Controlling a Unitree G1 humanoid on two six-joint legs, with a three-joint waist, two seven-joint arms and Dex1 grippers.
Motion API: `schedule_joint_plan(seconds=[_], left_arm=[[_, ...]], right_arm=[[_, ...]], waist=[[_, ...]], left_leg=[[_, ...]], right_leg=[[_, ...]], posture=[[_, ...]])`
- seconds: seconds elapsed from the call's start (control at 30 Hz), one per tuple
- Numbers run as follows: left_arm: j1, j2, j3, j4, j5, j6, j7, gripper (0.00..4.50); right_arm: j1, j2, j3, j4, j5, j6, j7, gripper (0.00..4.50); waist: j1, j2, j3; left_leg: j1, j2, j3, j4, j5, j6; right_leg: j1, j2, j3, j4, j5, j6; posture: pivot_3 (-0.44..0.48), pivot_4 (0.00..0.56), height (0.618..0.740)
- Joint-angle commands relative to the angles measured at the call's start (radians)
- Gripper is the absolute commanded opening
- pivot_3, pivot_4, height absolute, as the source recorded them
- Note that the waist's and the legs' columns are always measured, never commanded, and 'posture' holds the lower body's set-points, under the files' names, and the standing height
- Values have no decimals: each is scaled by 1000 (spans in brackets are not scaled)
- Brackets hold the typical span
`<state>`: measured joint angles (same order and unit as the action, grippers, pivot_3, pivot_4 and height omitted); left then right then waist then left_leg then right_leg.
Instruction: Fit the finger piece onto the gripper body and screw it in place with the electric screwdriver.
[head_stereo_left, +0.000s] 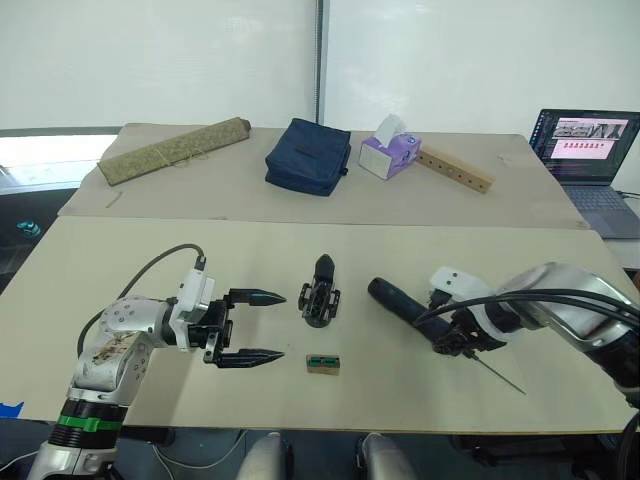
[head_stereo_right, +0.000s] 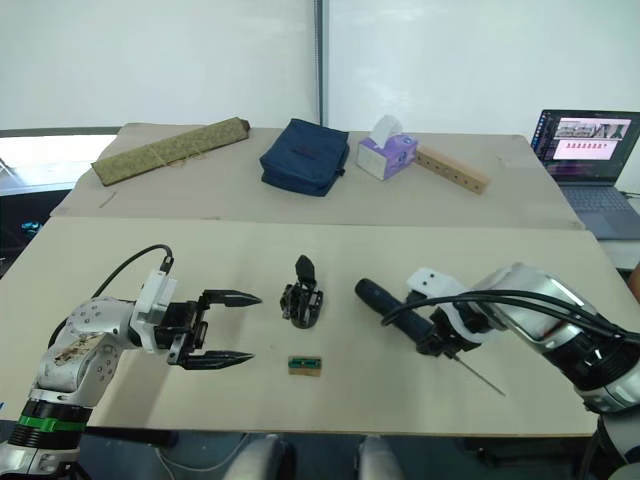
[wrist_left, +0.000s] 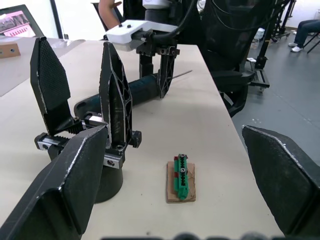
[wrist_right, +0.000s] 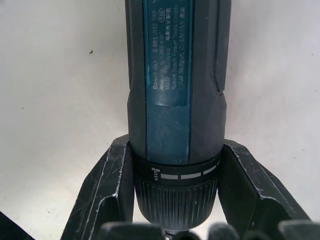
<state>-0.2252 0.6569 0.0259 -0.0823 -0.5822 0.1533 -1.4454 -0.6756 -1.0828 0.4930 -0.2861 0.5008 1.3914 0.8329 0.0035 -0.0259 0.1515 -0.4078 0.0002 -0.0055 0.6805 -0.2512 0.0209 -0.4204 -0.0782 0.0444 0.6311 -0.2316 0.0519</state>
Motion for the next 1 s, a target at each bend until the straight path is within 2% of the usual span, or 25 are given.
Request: schedule_joint_plan(seconds=[0.03, 0.07, 0.17, 0.2, 0.3, 0.37, 0.43, 0.6, 0.77, 0.87, 1.0], left_arm=[[-3, -7, 4, -14, -7, -17, -2, 4500], [-7, -14, -2, -12, -3, -18, 3, 4500], [-26, -25, 0, 8, -3, -22, 5, 4500], [-31, -22, 4, 17, -4, -25, -3, 4500], [-45, -14, 5, 39, 1, -34, -22, 4500], [-45, 9, 17, 57, 5, -43, -47, 4500], [-45, 22, 27, 75, 7, -52, -57, 4500], [-39, 32, 22, 116, 29, -88, -72, 4500], [19, 58, 36, 144, 54, -145, -101, 4500], [60, 64, 50, 162, 64, -185, -100, 4500], [105, 66, 54, 145, 86, -220, -83, 4500]], right_arm=[[75, -78, -249, -65, 62, -34, 35, 1898], [107, -96, -300, -68, 70, -59, 46, 1898], [206, -99, -570, -81, 139, -74, 72, 1898], [237, -81, -680, -89, 172, -72, 87, 1898], [324, -37, -884, -121, 234, -135, 144, 1898], [368, 70, -1059, -171, 312, -214, 161, 1898], [361, 196, -1179, -204, 411, -271, 125, 1898], [405, 309, -1170, -316, 436, -413, 74, 1898], [465, 412, -1055, -417, 340, -659, 86, 1898], [528, 437, -979, -463, 315, -762, 139, 1898], [554, 493, -881, -486, 291, -874, 137, 1898]], waist=[[3, 1, 1], [4, 2, 1], [5, 2, 1], [4, 2, 1], [1, 2, 1], [1, 2, 1], [-6, 2, 1], [-7, 5, 2], [-11, 5, 2], [-15, 5, 2], [-16, 5, 2]], left_leg=[[-1, 0, 0, 0, 0, 0], [-1, 0, 0, 0, 0, 0], [-1, 0, 0, 0, 0, 0], [-1, 1, 0, 0, 0, 0], [1, 1, 1, -1, 0, 0], [1, 1, 1, -1, 0, 0], [1, 1, 1, -1, 0, 0], [2, 1, 1, -1, 0, 0], [1, 1, 1, -1, 0, 0], [1, 1, 1, -1, 0, 0], [1, 2, 1, -1, 0, 0]], right_leg=[[-1, 0, 0, 0, 0, 0], [-2, 0, 0, 0, 0, 0], [-1, 1, 0, 1, 0, 0], [-1, 1, 0, 0, 0, 0], [0, 2, 0, 1, 0, 0], [0, 3, 0, 0, 0, 0], [0, 4, 1, 1, 0, 0], [1, 3, 2, 1, 0, 0], [0, 2, 2, 1, 0, 0], [0, 2, 2, 2, 0, 0], [0, 2, 2, 2, 0, 0]], posture=[[0, 150, 740], [0, 150, 740], [0, 150, 740], [0, 150, 740], [0, 150, 740], [0, 150, 740], [0, 150, 740], [0, 150, 740], [0, 150, 740], [0, 150, 740], [0, 150, 740]])
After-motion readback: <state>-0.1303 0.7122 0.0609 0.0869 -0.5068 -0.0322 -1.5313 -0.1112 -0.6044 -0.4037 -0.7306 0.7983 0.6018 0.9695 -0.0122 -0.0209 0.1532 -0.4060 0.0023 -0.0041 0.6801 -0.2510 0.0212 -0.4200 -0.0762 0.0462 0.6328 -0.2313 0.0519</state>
